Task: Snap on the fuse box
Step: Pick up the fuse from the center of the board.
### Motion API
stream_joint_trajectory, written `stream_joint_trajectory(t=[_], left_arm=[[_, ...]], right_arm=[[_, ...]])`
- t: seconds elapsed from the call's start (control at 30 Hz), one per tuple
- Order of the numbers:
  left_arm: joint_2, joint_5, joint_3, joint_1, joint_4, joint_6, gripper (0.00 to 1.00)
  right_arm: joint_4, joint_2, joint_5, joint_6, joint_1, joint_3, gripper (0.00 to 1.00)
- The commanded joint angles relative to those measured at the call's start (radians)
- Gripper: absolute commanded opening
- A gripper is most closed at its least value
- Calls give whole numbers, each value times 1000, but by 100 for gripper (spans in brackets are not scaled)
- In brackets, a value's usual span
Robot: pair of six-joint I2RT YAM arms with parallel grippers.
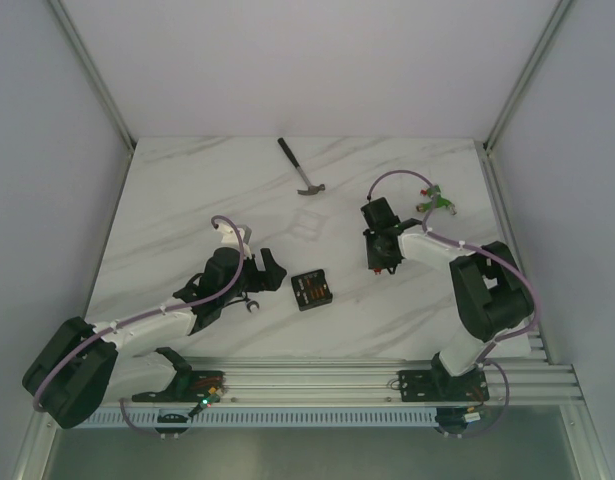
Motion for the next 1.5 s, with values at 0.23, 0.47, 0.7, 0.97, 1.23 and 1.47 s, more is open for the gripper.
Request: stream_joint_trajectory(t=[0.23, 0.47, 0.7, 0.97, 1.23, 1.47], left_arm=[[-32, 113, -13, -1, 84, 22, 90], [-69, 146, -35, -23, 177, -22, 87], [-71, 92, -7, -90, 258, -41, 80], [-6, 37, 76, -201, 340, 33, 66], [76, 11, 152, -240, 372, 94, 52], [104, 15, 172, -246, 373, 98, 41]], right_arm=[[-17, -76, 38, 59, 55, -10, 20], [50, -232, 65, 165, 145, -23, 20], [184, -399, 101, 315, 256, -70, 18], [324, -507, 108, 420, 354, -133, 17], [397, -538, 126, 460, 419, -173, 17], [426, -551, 127, 470, 438, -191, 18]])
